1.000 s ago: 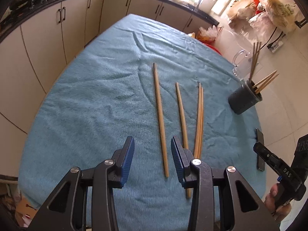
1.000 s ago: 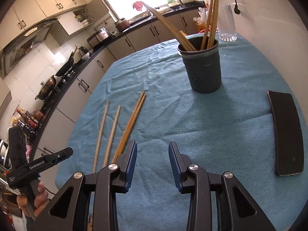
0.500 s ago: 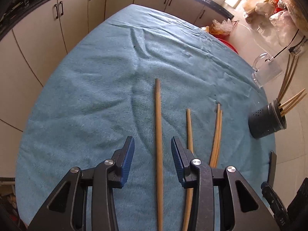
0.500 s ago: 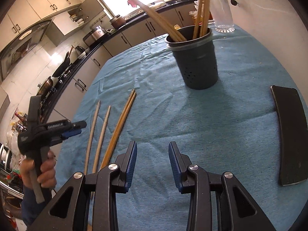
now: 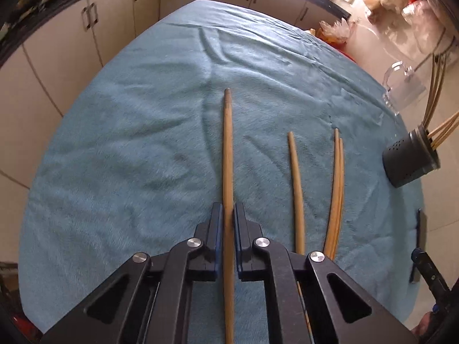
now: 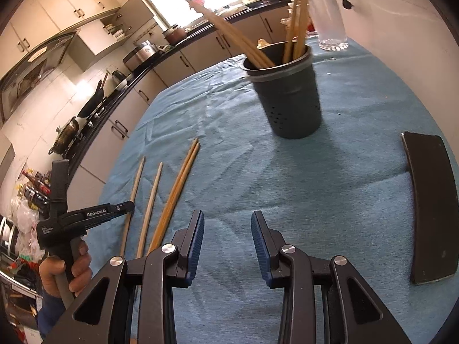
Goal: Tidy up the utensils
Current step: 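Close the left tool on a chopstick while the right tool grasps another, then lift both chopsticks upright and carry both tools over the black holder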
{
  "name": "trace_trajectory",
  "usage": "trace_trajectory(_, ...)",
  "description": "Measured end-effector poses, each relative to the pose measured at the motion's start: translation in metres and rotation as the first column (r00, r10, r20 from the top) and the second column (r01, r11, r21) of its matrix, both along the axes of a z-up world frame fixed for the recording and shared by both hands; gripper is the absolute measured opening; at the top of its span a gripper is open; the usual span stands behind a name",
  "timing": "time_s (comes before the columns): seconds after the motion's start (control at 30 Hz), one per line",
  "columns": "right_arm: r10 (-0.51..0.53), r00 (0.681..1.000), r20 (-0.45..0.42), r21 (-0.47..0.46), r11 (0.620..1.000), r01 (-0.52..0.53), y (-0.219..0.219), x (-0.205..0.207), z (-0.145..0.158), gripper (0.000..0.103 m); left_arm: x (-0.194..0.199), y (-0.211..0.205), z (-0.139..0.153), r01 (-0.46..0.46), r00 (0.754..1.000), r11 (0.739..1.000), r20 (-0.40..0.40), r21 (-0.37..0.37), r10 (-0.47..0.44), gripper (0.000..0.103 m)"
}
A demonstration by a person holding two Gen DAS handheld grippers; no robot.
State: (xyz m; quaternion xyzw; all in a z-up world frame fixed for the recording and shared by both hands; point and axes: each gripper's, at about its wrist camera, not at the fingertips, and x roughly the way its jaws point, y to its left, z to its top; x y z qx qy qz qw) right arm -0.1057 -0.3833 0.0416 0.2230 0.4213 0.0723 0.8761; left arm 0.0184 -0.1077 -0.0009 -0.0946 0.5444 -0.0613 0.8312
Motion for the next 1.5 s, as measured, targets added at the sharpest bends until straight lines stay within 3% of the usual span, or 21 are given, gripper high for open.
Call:
trace_trajectory(0.17,0.037,0.999,0.007,-0.017,0.999,-0.037,0.013,0.009,0.009,0.037,-0.022,0.024,0.001,-0.035,0.999,0.999,0.006,-0.007,0.035,0.007)
trace_trajectory(0.37,0.081,0.996,-0.037,0.025,0.996,-0.080,0.034,0.049,0.008,0.037,-0.033,0.039,0.003,-0.040,0.999,0.999,0.009,-0.007,0.040,0.007)
trace_trajectory(0.53,0.081,0.991,-0.103,0.019,0.997,-0.079,0.051,0.100,-0.001,0.027,-0.030,0.038,0.004,-0.019,1.000,1.000,0.017,-0.014,0.019,0.007)
trace_trajectory(0.83,0.072,0.970,-0.232,-0.057,0.995,-0.088,0.075,0.158,-0.029,0.015,-0.010,0.040,0.010,-0.006,1.000,1.000,0.026,-0.013,0.007,0.011)
trace_trajectory(0.93,0.054,0.967,-0.249,-0.120,0.989,-0.086,0.081,0.164,-0.034,0.015,-0.002,0.040,0.007,-0.011,1.000,1.000,0.021,-0.016,0.011,0.011)
trace_trajectory(1.03,0.066,0.963,-0.263,-0.106,0.990,-0.097,0.081,0.169,-0.037,0.015,0.004,0.041,0.005,-0.015,1.000,1.000,0.017,-0.017,0.015,0.011)
trace_trajectory(1.17,0.072,0.960,-0.271,-0.152,0.981,-0.117,0.090,0.174,-0.037,0.014,0.009,0.042,0.003,-0.018,1.000,1.000,0.017,-0.017,0.019,0.011)
trace_trajectory(1.5,0.072,0.944,-0.322,-0.314,0.933,-0.178,0.112,0.183,-0.034,0.014,0.035,0.033,0.003,-0.027,1.000,0.999,0.011,0.042,0.027,0.011)
